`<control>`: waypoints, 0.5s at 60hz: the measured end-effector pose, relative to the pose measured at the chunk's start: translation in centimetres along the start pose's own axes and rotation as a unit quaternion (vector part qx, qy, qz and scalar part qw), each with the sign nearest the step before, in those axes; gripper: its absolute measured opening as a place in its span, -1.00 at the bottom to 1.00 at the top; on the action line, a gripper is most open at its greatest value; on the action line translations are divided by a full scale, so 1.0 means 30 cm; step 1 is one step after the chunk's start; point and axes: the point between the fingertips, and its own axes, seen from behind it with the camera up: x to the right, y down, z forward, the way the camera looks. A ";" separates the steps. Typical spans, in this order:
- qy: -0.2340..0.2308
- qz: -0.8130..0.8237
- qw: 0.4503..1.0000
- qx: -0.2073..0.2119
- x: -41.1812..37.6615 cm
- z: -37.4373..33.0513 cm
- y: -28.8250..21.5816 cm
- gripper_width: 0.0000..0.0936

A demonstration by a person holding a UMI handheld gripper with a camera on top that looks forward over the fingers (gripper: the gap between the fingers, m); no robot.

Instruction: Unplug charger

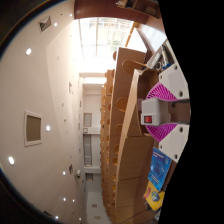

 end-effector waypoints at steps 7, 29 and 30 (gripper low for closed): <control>0.004 0.008 0.994 -0.105 0.048 0.036 0.331 -0.40; 0.001 0.054 0.978 -0.202 0.066 -0.034 0.688 0.57; 0.000 0.053 0.978 -0.202 0.063 -0.042 0.685 0.70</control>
